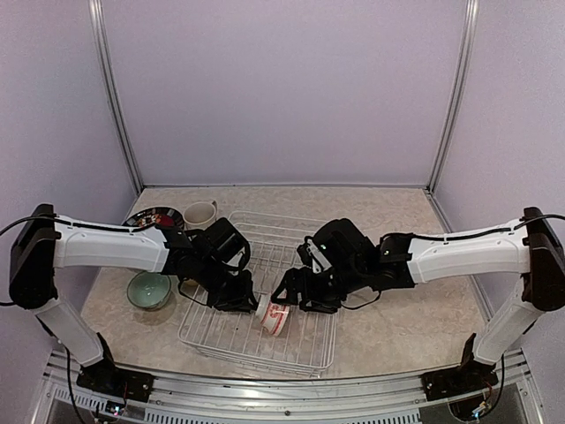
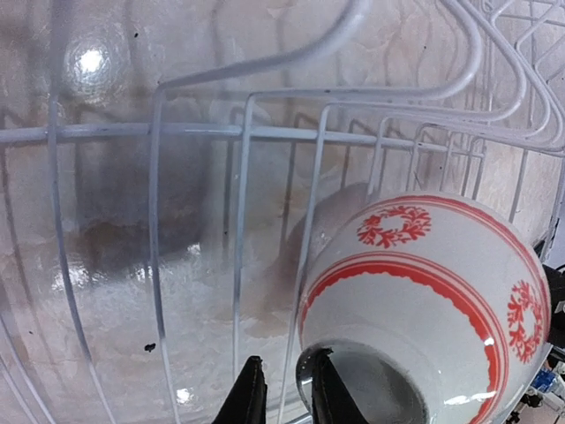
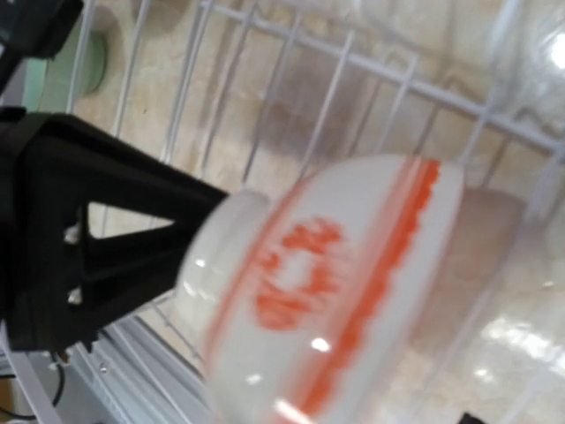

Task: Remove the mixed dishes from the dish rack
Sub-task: Grab the bowl from the dish rack.

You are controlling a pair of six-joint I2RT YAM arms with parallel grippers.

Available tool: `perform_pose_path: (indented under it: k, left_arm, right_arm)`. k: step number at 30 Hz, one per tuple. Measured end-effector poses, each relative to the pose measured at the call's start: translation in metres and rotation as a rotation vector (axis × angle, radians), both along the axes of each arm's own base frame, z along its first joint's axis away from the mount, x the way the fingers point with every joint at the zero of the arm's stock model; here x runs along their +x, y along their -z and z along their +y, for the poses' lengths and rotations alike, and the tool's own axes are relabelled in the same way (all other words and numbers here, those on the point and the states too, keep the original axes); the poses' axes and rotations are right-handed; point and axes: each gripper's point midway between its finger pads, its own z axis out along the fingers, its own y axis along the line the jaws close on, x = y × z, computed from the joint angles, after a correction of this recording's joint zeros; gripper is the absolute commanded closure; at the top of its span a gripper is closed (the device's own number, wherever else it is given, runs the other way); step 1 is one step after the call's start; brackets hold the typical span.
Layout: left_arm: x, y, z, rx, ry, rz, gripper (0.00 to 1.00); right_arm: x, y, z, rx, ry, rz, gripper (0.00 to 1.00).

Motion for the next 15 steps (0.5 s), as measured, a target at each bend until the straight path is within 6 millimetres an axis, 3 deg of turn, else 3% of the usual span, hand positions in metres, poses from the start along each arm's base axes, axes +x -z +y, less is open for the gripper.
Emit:
perform_pose_path:
  k: [15]
  left_arm:
    - [-0.013,0.022,0.018,0.107,0.002,0.03,0.8]
  right_arm:
    - [0.006,0.009,0.045,0.161,-0.049,0.025,0.51]
